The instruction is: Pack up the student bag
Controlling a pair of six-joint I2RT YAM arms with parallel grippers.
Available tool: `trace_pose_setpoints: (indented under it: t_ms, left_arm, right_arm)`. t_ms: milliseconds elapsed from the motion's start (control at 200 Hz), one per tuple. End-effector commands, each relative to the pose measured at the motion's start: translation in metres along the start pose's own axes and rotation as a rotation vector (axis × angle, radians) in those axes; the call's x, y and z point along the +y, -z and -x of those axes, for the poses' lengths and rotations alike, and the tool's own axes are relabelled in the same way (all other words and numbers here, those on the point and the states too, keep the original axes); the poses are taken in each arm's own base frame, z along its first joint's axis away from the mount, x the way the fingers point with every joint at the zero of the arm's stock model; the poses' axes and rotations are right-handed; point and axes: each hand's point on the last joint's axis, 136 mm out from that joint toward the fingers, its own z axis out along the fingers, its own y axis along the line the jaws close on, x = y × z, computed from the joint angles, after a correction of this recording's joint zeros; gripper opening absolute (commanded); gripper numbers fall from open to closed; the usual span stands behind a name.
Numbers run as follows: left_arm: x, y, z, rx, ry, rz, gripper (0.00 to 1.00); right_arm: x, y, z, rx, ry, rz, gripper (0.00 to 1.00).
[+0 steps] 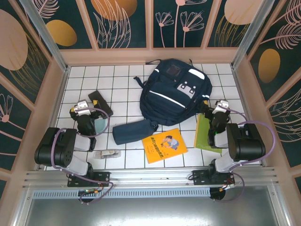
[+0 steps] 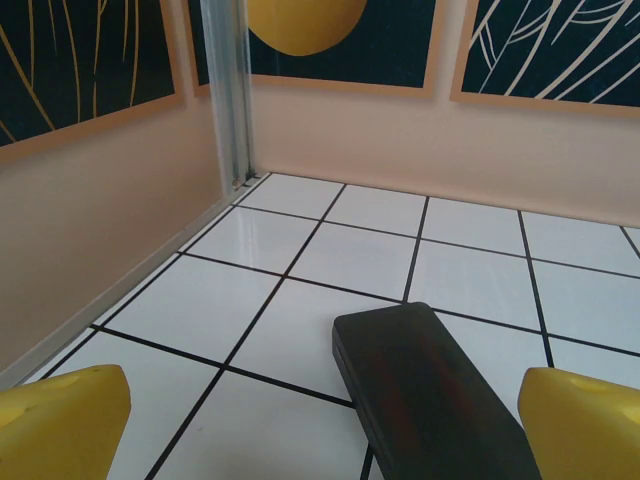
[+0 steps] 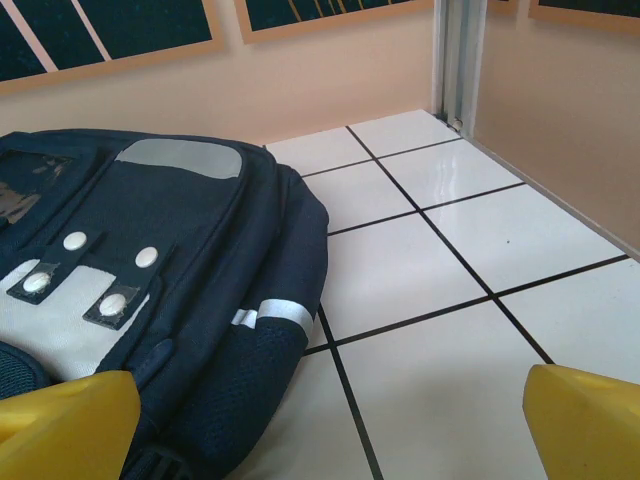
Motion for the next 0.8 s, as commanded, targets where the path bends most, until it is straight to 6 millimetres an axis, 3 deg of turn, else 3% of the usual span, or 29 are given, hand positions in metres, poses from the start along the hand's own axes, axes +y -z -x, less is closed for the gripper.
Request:
trace_pose_setpoints:
  t_ms: [0, 590, 655, 796]
  left_arm:
    - [-0.001, -0.003, 0.009, -0.027, 0.006, -0.005, 0.99]
    - [-0.001, -0.003, 0.008, -0.026, 0.006, -0.006, 0.99]
    - [0.005, -0.001, 0.015, -0.049, 0.021, 0.028, 0.99]
    - [-0.002, -0.001, 0.022, -0.044, 0.006, -0.007, 0.99]
  right_arm:
    - [0.004, -0.002, 0.014, -0.049, 0.006, 0.011, 0.99]
    - [0.004, -0.002, 0.014, -0.049, 0.005, 0.012, 0.99]
    - [0.004, -0.002, 0.014, -0.050, 0.004, 0.013, 0.99]
    - [0.000, -0.001, 0.017, -0.055, -0.007, -0.012, 0.99]
